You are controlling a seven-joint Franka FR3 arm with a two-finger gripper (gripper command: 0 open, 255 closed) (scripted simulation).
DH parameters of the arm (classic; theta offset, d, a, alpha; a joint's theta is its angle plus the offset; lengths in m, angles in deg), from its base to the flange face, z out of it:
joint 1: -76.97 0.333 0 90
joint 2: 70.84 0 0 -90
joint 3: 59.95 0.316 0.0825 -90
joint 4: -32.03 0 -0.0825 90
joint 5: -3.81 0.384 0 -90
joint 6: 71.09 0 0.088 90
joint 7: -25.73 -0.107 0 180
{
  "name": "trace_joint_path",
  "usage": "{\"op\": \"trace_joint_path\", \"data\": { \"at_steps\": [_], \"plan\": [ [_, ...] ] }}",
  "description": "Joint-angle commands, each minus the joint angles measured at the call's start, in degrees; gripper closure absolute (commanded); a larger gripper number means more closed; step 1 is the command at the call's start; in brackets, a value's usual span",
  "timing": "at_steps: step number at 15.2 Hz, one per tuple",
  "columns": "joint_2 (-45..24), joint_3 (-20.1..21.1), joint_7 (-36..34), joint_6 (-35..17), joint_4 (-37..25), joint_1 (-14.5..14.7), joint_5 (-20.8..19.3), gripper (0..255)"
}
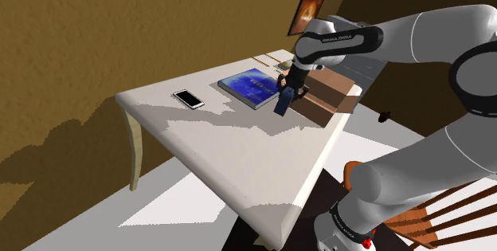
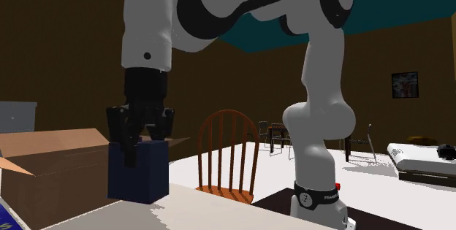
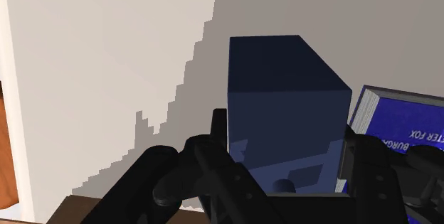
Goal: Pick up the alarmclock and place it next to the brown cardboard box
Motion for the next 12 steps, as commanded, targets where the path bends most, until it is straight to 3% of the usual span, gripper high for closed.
{"op": "trace_joint_path", "data": {
  "at_steps": [1,12],
  "plan": [
    [-0.67,0.14,-0.16,-1.68,0.98,0.01,-0.12,255],
    [-5.28,0.73,-1.14,-10.63,5.44,-0.11,-1.28,255]
  ]
}}
